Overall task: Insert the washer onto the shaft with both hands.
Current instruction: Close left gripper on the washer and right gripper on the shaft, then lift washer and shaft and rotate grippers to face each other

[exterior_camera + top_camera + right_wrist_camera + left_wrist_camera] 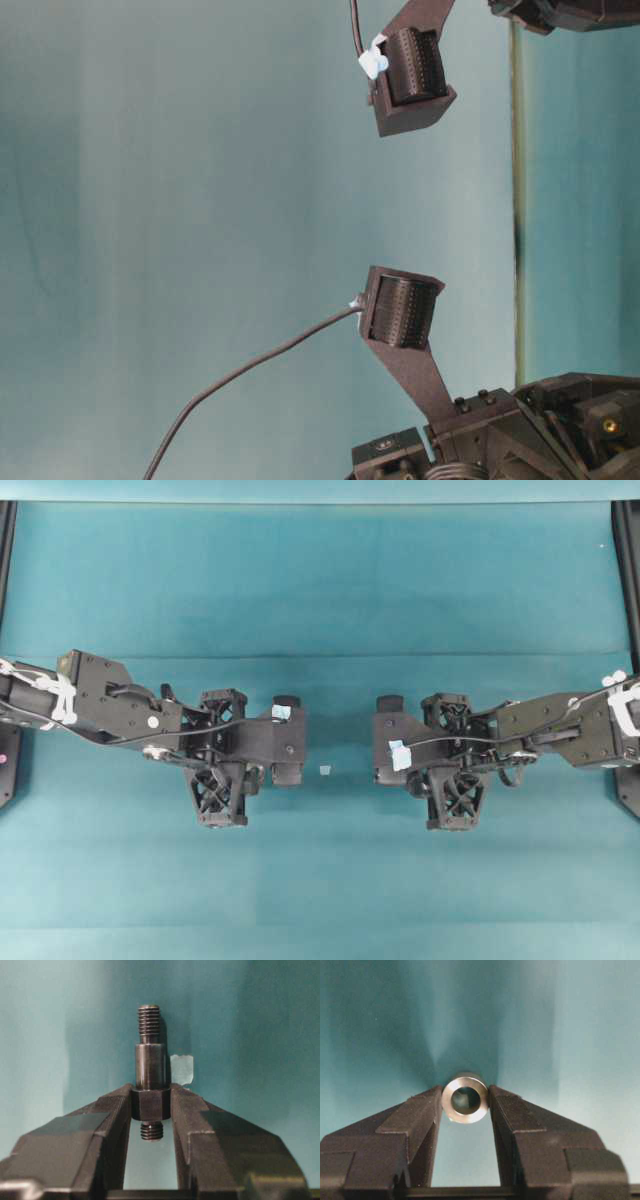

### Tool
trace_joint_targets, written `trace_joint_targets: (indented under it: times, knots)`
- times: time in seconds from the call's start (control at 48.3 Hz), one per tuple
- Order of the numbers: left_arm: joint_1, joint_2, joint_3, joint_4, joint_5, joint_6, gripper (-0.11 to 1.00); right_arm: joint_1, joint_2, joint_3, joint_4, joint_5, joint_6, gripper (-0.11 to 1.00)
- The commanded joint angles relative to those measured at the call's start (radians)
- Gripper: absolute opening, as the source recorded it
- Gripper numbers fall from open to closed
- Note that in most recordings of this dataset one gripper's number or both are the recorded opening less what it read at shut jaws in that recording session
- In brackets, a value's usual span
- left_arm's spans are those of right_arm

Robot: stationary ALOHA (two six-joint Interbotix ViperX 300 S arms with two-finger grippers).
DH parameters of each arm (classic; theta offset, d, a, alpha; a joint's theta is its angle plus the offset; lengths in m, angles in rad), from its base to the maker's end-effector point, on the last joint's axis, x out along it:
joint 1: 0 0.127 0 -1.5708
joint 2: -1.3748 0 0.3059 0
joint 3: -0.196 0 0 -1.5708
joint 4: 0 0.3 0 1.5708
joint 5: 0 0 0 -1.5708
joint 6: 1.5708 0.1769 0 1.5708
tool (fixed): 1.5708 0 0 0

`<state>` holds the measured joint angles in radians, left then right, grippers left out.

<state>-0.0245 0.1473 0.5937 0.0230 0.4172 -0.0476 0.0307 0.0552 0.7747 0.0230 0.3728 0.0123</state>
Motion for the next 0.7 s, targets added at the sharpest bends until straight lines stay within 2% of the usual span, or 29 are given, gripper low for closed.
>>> trace_joint_targets:
  times: [0.0,0.497,0.683]
  knots:
    - [-0.002,-0.014,-0.008,0.005,-0.005,0.000,0.37,0.002,0.005,0.003,-0.003,0.008,-0.009,0.00]
    - [-0.006,-0.015,-0.009,0.003,-0.005,-0.002,0.37,0.003,0.002,0.000,-0.003,0.000,-0.008,0.00]
    - [-0.006,-0.057,0.008,0.003,-0.031,-0.008,0.37,0.002,-0.028,0.003,-0.003,-0.025,0.000,0.00]
